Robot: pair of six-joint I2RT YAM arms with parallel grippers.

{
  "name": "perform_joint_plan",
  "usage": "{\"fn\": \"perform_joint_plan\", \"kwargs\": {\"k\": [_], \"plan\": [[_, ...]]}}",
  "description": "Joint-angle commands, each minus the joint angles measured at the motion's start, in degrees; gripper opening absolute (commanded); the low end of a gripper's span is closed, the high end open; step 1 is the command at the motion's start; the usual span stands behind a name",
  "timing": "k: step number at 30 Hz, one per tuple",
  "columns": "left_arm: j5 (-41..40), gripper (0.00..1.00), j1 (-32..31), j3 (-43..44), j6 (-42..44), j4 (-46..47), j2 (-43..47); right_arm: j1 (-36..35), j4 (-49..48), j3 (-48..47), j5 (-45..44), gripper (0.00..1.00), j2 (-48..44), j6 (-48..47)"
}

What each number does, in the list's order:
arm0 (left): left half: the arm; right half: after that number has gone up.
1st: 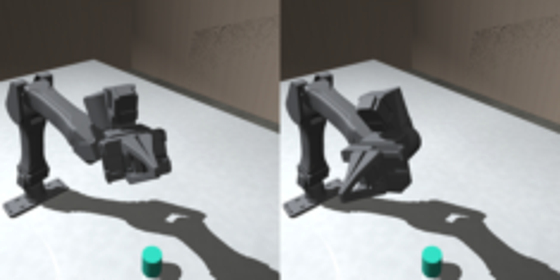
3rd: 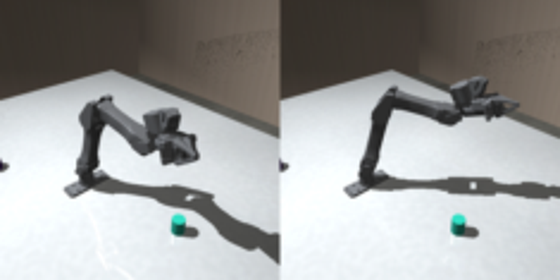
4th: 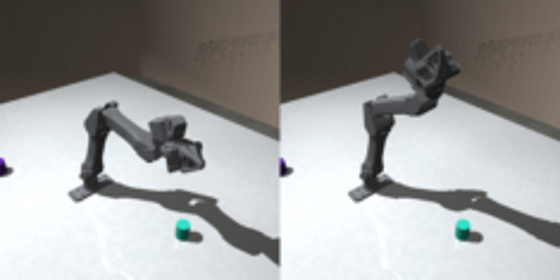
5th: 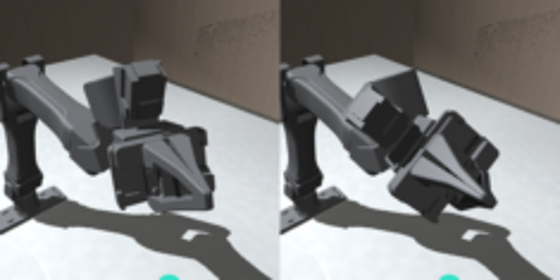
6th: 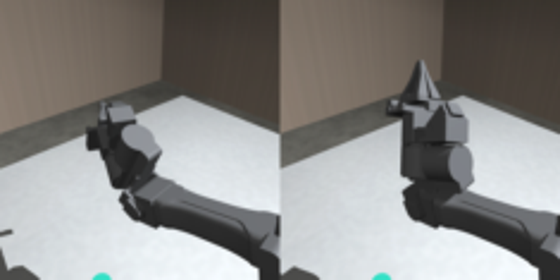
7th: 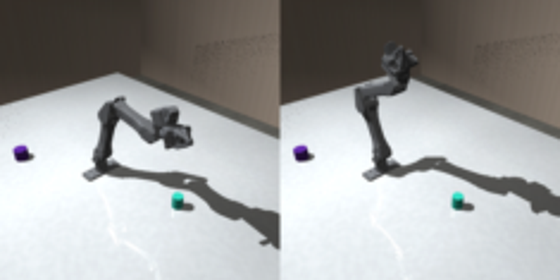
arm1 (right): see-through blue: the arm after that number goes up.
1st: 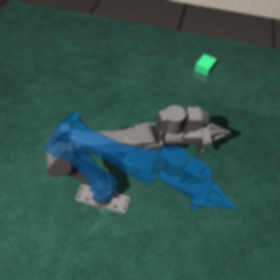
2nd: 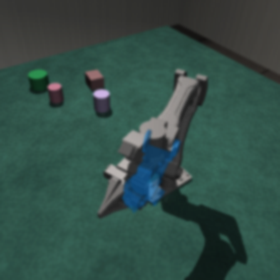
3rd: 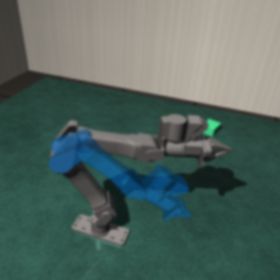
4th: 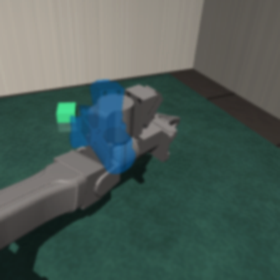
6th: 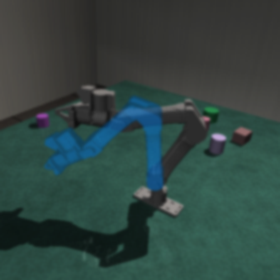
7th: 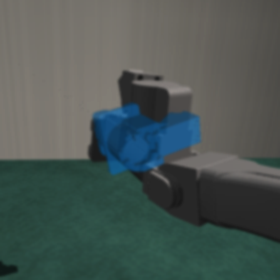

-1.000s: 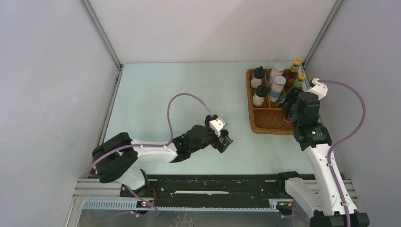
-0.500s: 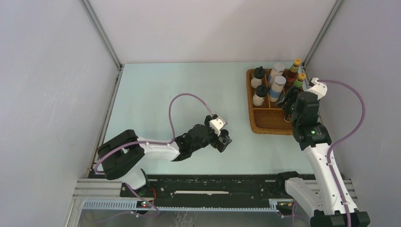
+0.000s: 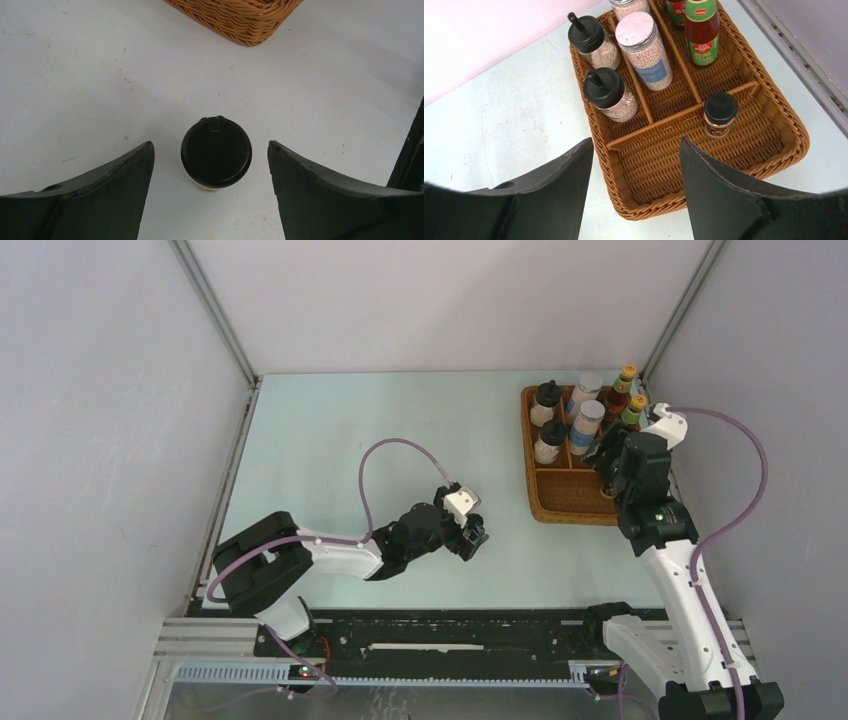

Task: Organize the condiment bottles
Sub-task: Pick up the bottle from the center of the board.

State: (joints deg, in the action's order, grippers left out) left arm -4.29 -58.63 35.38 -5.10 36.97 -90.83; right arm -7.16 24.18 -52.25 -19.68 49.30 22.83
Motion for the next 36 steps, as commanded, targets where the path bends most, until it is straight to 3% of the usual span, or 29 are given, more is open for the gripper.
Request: {"fn": "perform_joint_plan", "kwargs": {"k": [1,11,36], "plan": [[-1.32,0.87,0.40,1.54,-0.10,2.94,0.07,-0.88,-2.26,-1.01,-1.98,0.72,-0.10,-1.03],[-1.94,0.77,0.45,1.76,0.17,2.93,0.46,-1.54,-2.04,-1.01,-2.89,0.72,0.05,-1.16],[-3.49,0.62,0.37,2.42,1.50,2.89,0.60,-1.70,-2.12,-1.01,-2.99,0.71,0.27,-1.43]]}}
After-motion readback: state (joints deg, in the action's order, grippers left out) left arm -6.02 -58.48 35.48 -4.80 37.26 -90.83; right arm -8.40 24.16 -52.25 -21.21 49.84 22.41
